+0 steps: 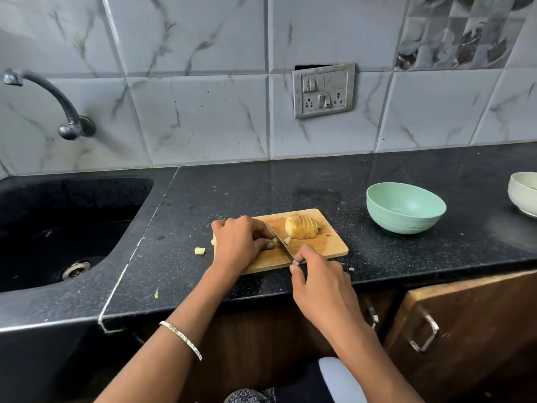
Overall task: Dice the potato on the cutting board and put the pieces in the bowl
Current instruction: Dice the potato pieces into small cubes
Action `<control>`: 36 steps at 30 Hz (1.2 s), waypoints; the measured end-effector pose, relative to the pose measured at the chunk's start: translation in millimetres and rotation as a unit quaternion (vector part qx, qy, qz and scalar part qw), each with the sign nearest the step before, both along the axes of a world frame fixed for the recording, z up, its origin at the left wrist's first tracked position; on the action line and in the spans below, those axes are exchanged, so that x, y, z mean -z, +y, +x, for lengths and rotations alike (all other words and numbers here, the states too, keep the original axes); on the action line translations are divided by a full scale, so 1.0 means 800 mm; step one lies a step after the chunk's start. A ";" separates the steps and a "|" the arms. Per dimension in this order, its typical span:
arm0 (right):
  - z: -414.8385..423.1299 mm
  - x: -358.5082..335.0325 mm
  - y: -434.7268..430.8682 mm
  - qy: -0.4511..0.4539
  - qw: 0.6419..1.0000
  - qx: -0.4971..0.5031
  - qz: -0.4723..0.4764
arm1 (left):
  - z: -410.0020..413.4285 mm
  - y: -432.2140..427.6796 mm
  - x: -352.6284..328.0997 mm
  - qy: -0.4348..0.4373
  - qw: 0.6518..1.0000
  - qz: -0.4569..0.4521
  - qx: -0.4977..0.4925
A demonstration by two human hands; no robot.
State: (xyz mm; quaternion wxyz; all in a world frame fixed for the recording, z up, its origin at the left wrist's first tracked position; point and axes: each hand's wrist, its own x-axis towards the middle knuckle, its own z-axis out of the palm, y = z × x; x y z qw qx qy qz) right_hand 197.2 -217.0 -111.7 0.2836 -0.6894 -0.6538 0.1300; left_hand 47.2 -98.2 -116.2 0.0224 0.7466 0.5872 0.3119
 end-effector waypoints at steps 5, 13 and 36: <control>-0.005 -0.009 -0.018 -0.007 1.000 0.000 0.023 | 0.000 0.001 0.001 -0.016 1.000 -0.015 0.002; -0.009 -0.010 -0.017 0.004 1.000 -0.007 0.011 | -0.003 -0.004 0.006 -0.002 1.000 0.010 0.008; -0.007 -0.002 -0.008 0.046 0.999 -0.007 0.009 | -0.013 -0.012 -0.009 0.000 0.999 -0.003 -0.037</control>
